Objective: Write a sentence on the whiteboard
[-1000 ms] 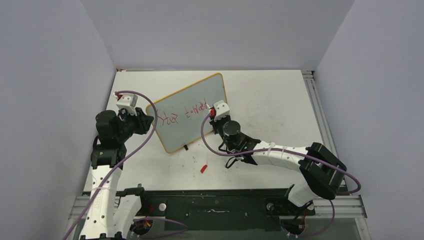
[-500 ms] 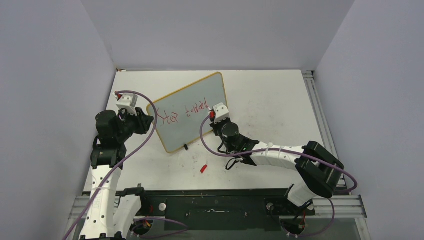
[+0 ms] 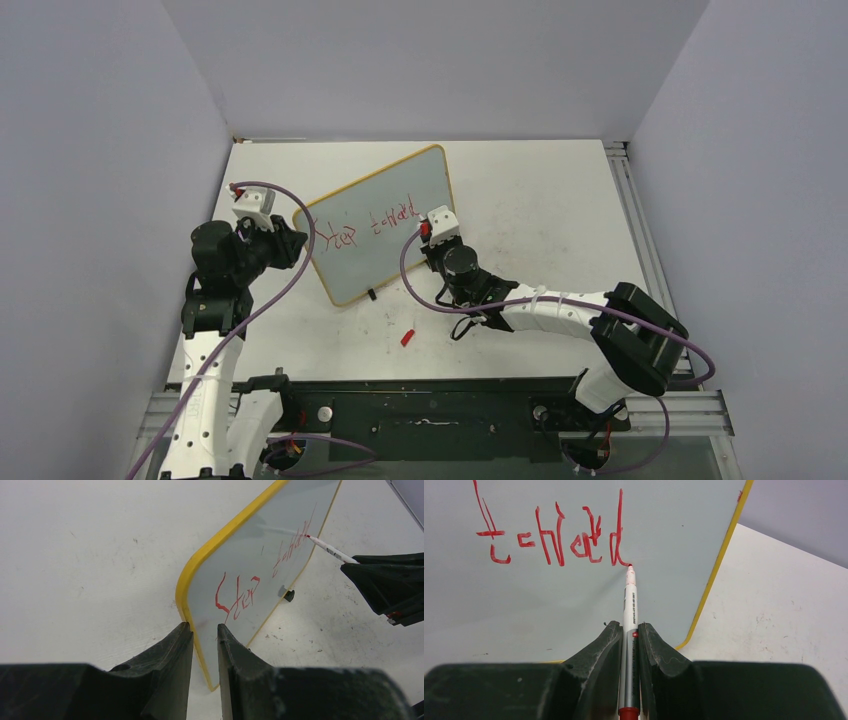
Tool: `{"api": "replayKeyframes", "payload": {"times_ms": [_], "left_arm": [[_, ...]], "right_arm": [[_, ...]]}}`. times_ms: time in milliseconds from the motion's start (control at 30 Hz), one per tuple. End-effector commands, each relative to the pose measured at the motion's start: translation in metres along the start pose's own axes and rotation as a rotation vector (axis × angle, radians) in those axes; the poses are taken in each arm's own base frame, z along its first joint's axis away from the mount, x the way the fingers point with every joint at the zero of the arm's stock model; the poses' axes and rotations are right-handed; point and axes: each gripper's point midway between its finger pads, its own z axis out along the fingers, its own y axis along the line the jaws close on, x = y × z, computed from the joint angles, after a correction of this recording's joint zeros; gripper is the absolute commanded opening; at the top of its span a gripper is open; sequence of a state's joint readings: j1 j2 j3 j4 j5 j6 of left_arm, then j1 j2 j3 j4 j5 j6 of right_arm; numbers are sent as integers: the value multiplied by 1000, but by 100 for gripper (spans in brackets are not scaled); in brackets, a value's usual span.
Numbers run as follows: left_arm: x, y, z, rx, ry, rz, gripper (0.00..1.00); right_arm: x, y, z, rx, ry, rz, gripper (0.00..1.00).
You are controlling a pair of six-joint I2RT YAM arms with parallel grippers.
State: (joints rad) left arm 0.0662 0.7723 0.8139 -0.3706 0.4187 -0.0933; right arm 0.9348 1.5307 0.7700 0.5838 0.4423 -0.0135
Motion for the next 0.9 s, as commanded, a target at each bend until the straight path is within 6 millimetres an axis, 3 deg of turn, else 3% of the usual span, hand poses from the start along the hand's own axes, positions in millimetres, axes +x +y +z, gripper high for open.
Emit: {"api": "replayKeyframes", "payload": {"times_ms": [0,433,600,700,867], "left_arm": [[-9,-4,-3,7,-39,13,23],[-7,2,-1,-23,-35,-11,28],[-6,5,0,-31,-34,-24,30],[-5,5,1,-32,-32,-31,31],[-4,4,3,-20,-25,-40,31]], "right_arm": [[-25,-10,-4,25,-58,51,5],[-54,-15,-28,-31,-114,77,5],[-63,-5,-45,-109,-132,119,5],[-63,12,-57,-190,-139,126,5],[-54,65,-74,-384,-126,118,5]]}}
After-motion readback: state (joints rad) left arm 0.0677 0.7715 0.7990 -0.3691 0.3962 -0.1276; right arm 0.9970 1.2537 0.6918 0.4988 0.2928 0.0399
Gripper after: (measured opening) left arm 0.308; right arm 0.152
